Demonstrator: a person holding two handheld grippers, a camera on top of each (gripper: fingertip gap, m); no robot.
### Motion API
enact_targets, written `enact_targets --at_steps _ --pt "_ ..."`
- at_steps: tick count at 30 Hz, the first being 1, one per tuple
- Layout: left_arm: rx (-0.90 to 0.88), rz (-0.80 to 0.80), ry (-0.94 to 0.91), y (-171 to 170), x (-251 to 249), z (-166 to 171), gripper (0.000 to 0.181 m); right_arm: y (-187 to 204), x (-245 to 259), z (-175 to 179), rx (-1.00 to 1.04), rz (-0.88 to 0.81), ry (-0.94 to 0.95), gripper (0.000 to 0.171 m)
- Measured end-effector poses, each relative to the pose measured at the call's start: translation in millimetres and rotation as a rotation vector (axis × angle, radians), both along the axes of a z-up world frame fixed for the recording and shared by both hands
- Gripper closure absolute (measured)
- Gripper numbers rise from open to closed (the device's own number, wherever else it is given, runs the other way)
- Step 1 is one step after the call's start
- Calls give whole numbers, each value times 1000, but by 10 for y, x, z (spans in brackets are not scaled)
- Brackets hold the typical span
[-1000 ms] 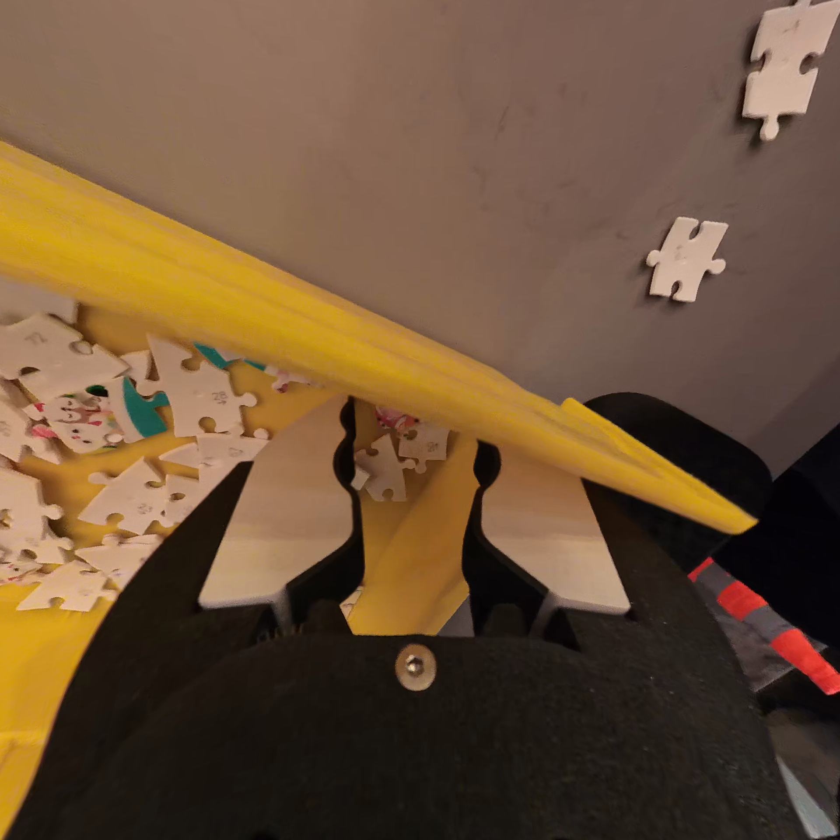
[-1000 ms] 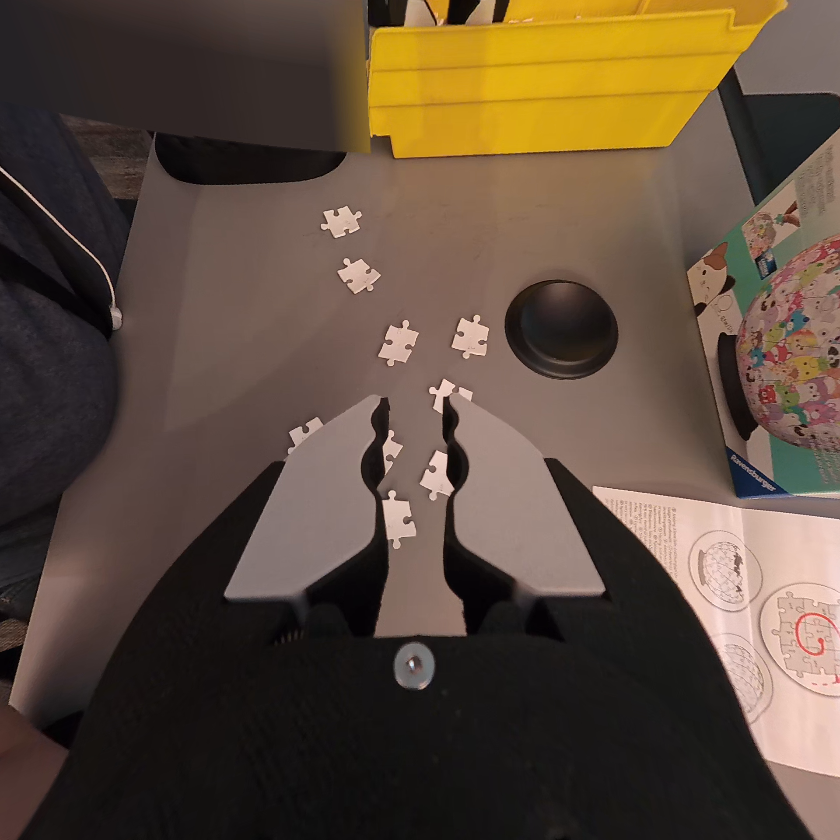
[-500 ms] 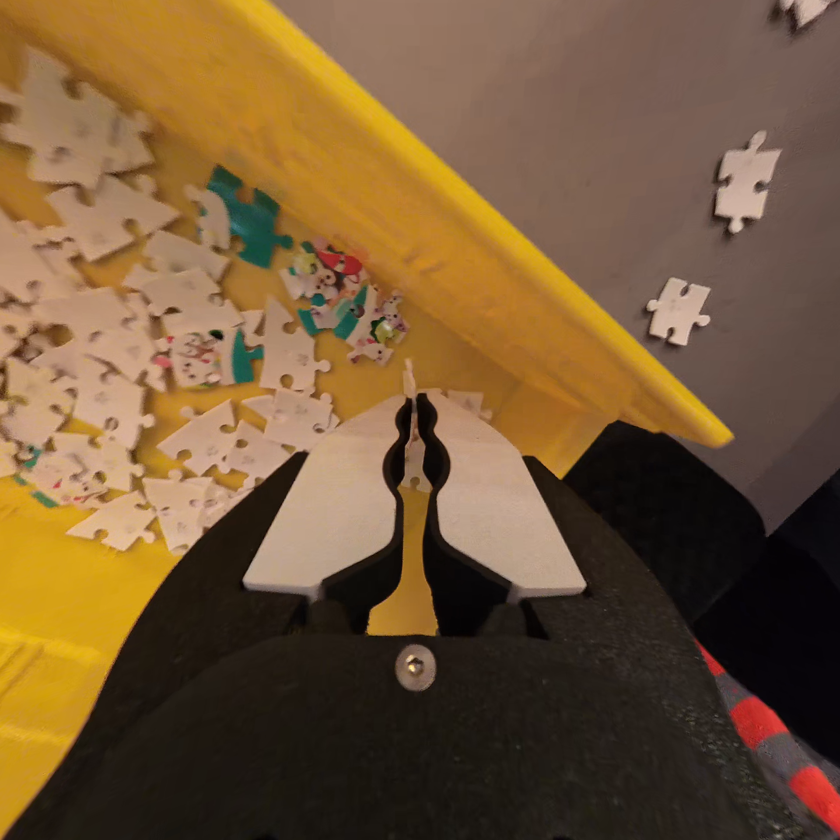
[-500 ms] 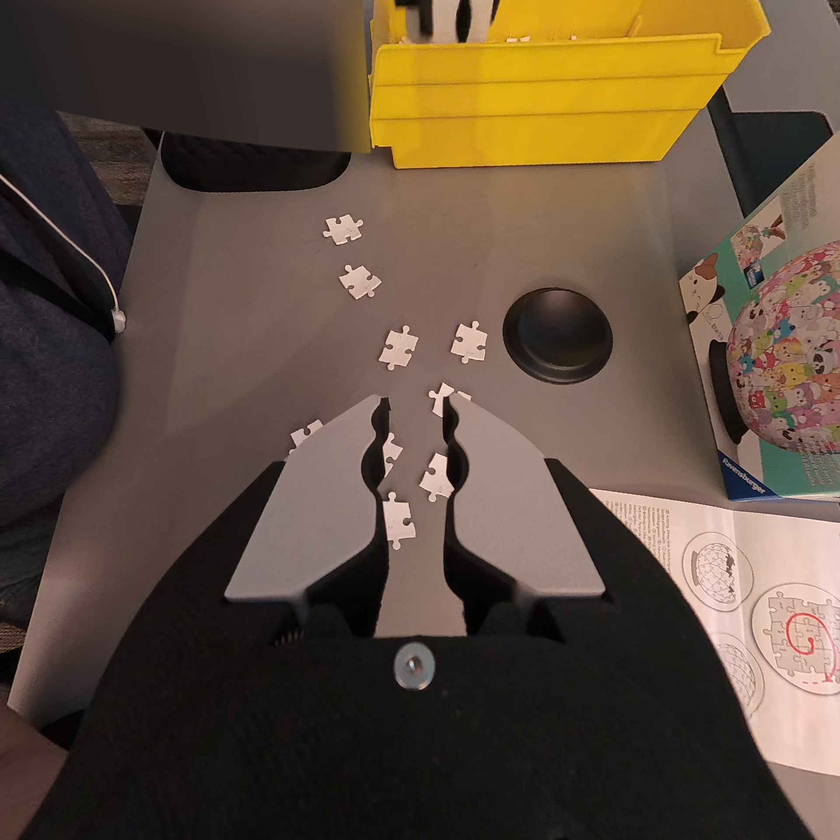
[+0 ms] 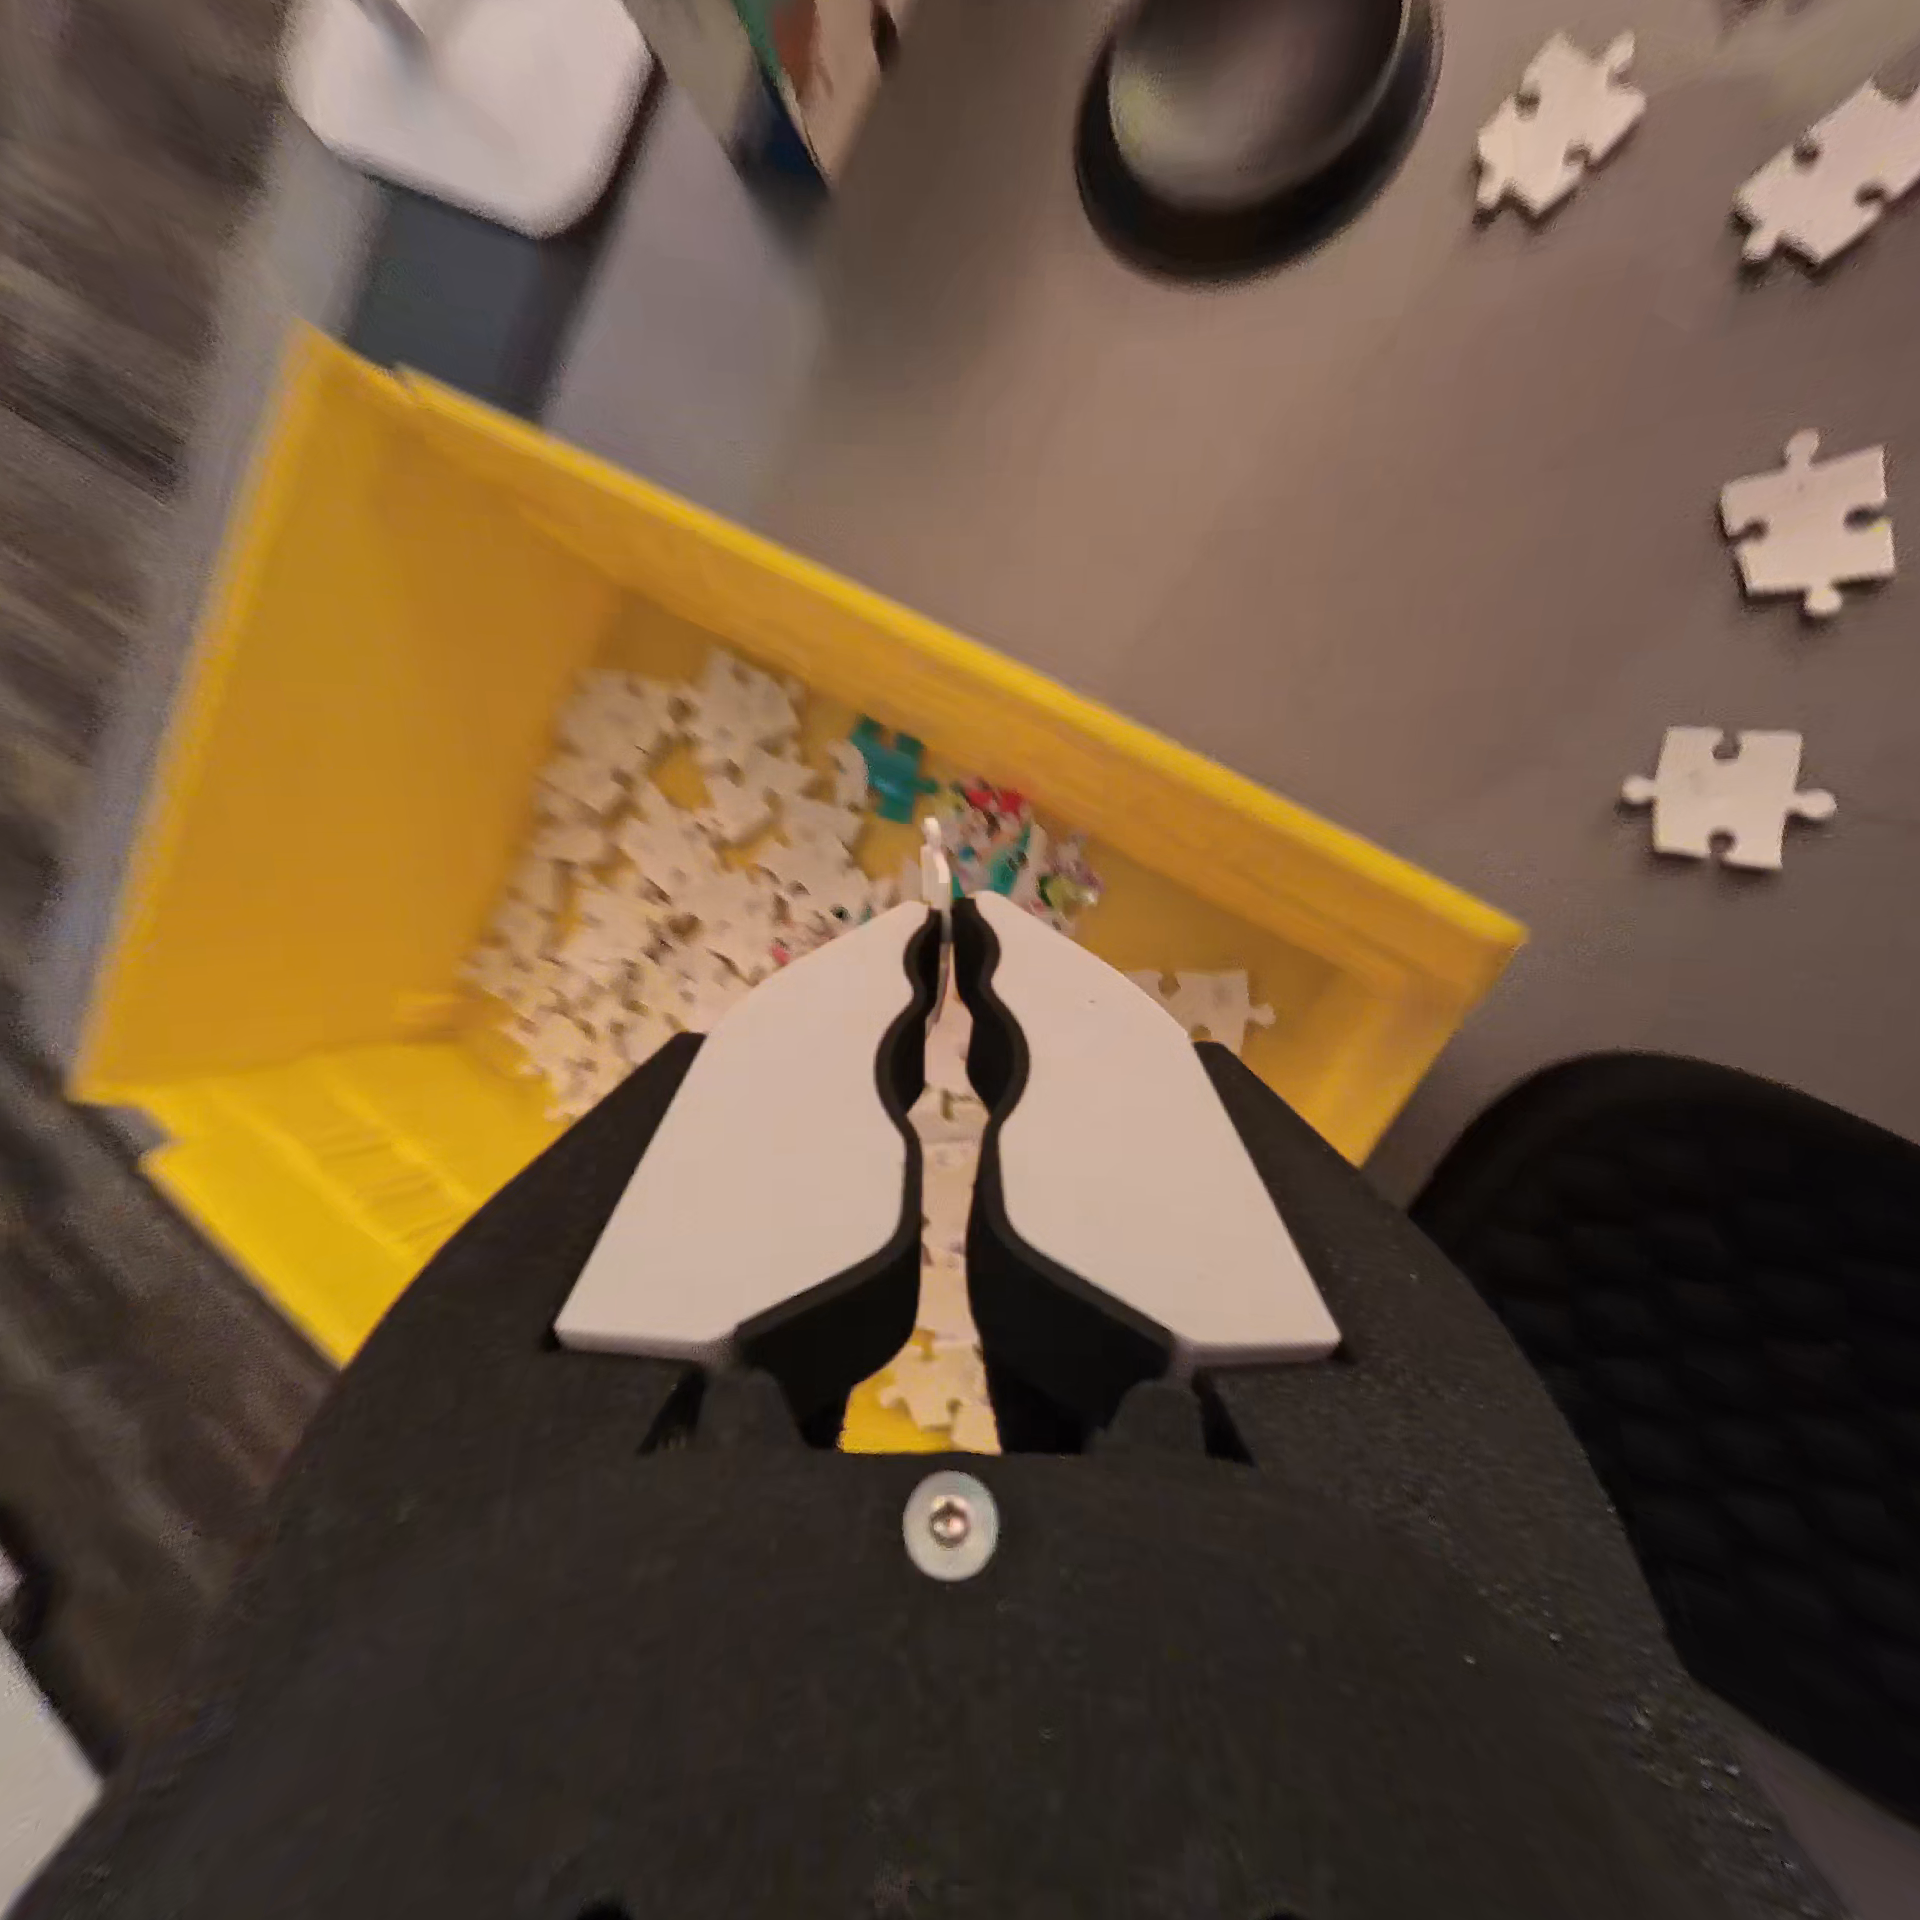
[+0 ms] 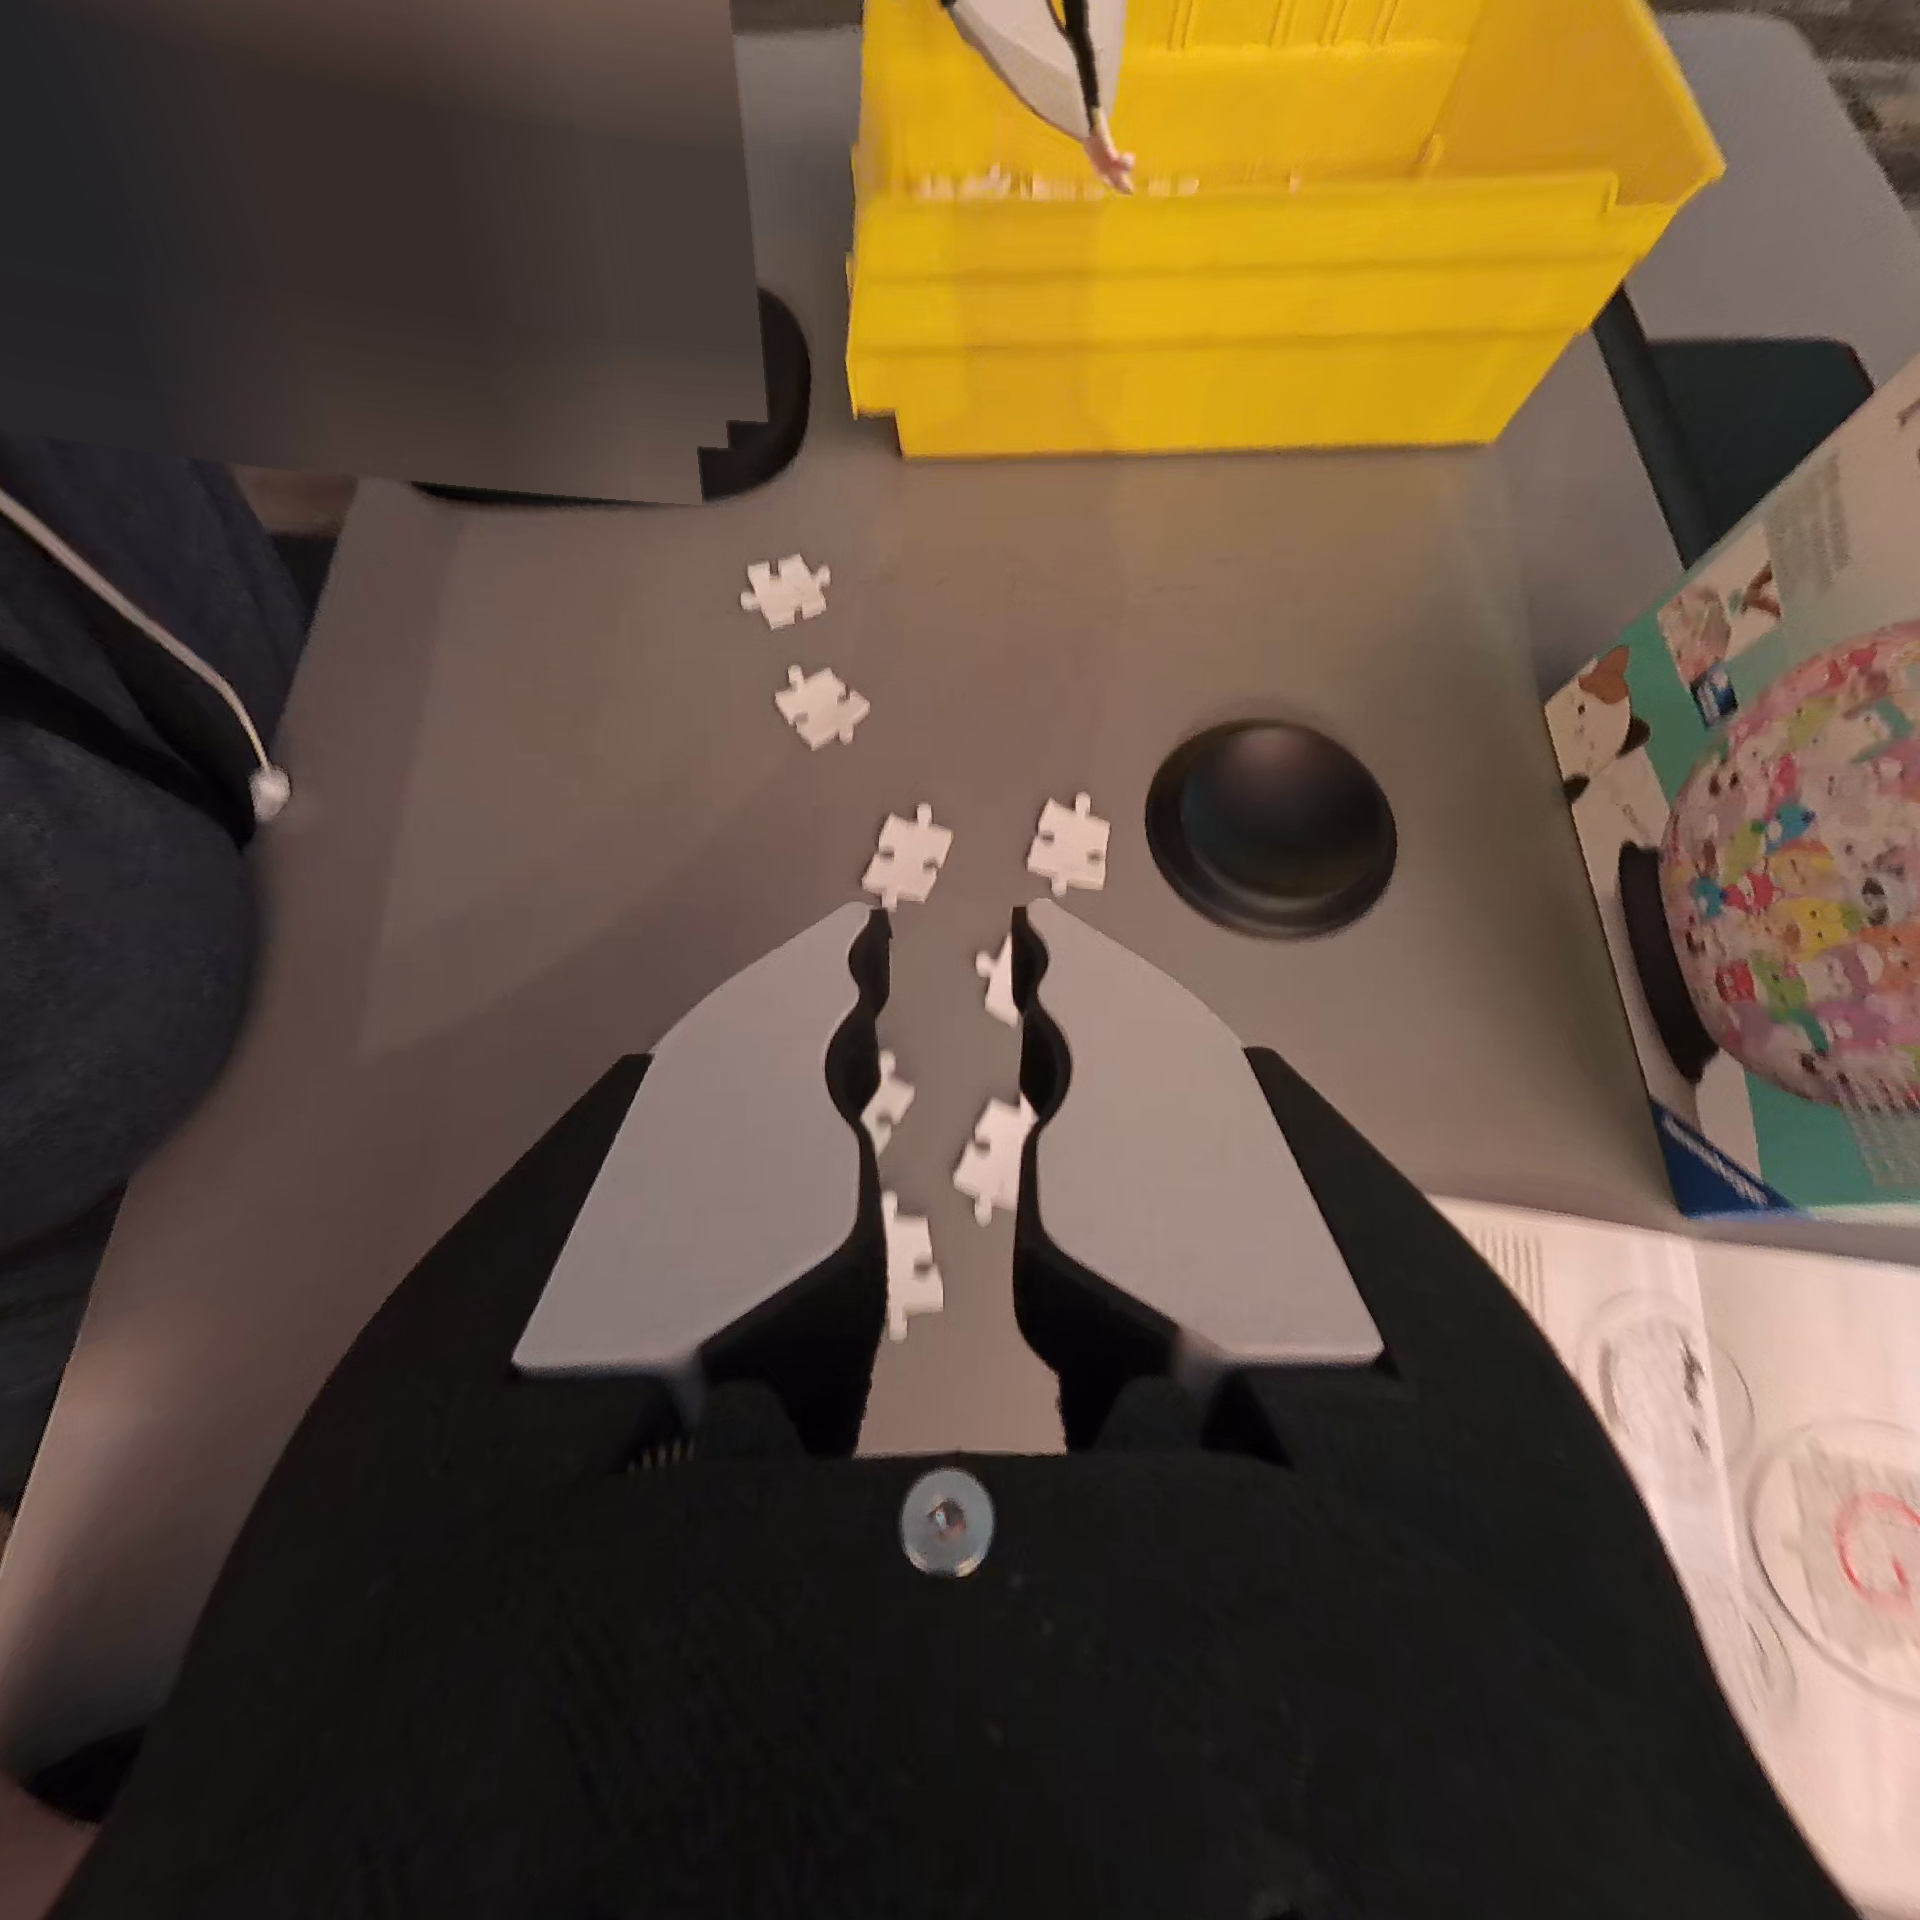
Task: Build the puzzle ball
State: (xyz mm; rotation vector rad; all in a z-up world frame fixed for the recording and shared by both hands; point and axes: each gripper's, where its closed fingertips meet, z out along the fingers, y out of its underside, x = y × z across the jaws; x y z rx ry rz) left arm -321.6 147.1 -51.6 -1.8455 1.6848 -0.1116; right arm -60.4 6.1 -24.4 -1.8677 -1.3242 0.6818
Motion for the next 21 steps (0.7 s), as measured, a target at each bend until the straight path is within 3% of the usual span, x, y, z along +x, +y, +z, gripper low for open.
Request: enact_targets --at_steps 3,7,10,16,21 --pt "54 -62 -66 -225 276 240 179 7 -152 29 2 24 54 147" --pt "151 -112 -21 -473 686 316 179 -78 -245 30 35 68 22 147" --pt "118 -134 5 -721 1045 85 179 -163 -240 94 52 90 21 147" --pt "115 -104 142 -779 1222 -648 179 -208 -142 228 71 81 54 147" --pt "47 -64 184 -798 1200 -796 179 -210 -64 251 73 72 62 147"
